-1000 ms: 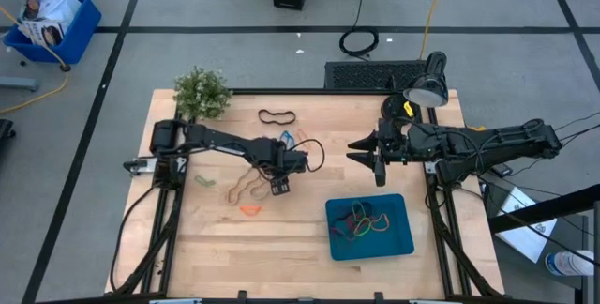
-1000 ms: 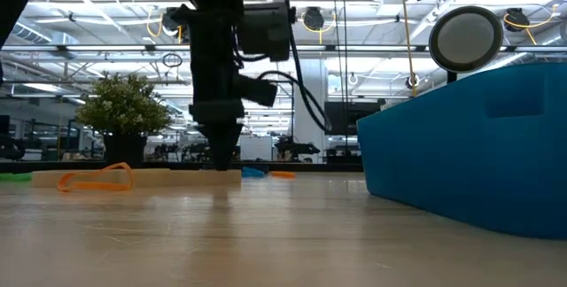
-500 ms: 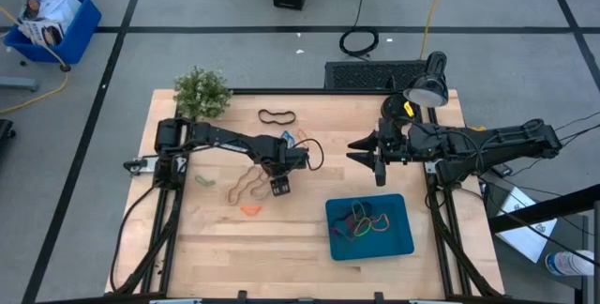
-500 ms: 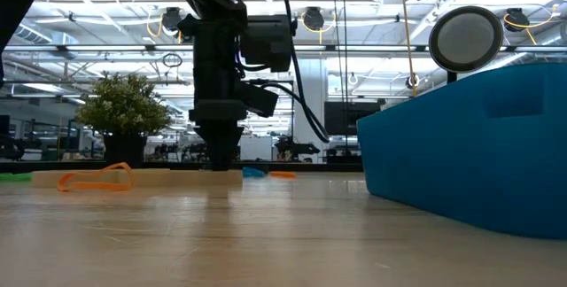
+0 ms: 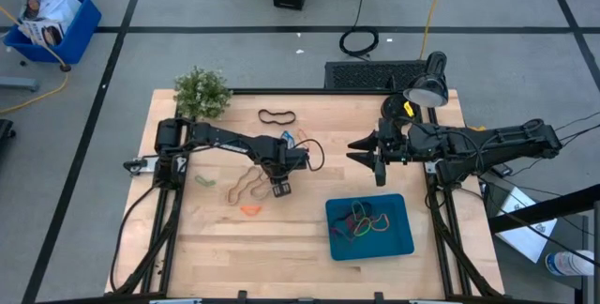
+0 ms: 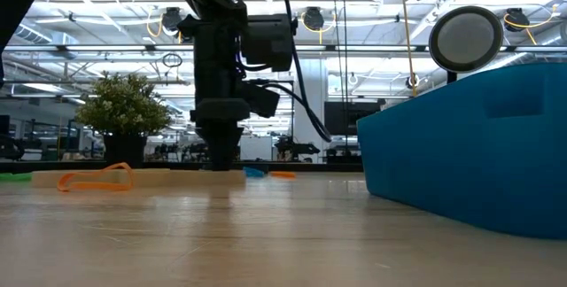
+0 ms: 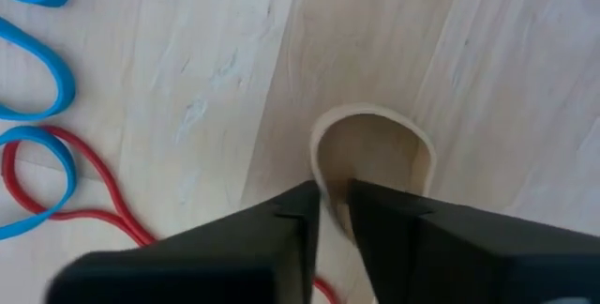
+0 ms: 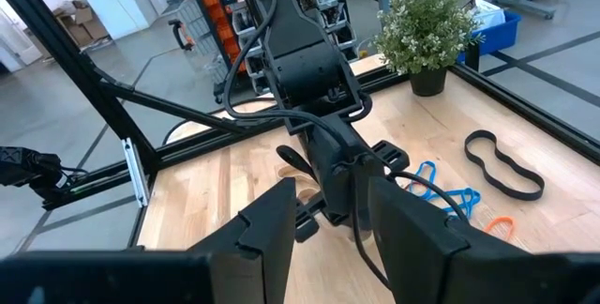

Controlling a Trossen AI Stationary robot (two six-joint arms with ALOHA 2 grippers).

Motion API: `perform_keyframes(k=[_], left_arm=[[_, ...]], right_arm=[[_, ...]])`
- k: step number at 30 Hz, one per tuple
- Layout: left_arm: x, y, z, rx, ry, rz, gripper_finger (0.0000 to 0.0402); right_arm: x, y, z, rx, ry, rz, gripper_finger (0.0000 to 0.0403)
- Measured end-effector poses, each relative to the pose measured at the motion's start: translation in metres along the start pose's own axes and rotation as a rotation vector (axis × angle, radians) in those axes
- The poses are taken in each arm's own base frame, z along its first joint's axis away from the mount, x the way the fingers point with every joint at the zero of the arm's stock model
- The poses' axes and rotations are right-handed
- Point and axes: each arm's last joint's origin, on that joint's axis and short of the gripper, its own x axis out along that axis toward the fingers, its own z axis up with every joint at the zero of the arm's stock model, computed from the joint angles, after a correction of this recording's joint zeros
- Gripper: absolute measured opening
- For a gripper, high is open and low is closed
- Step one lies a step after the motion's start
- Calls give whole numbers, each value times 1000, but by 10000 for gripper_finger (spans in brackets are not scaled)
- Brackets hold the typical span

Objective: Pick and place rubber bands into bin
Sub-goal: Put the light brown rubber band into the blue bin

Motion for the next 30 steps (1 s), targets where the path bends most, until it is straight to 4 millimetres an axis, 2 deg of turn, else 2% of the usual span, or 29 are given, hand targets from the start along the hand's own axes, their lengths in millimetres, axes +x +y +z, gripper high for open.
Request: perform_keyframes(k=[5,11,14,19,25,30], left_arm=[[0,0,1,0,-17,3,11],[-3,-5,1,2,-33,13,13],[-14,-6,-2,3,-50,6,6],[-45,-11,-6,5,-112,-95,13],[-102,-12,-15,0,-298,-210,9],[-156,-12,-25,-2,-542,-291,6]], right_arm=[[0,0,0,0,0,0,130],[0,0,0,0,0,0,130],[0,0,0,0,1,0,130],[0,0,0,-1,2,-1,130],[0,0,0,-1,4,-1,130],[0,0,0,-1,3,-1,130]])
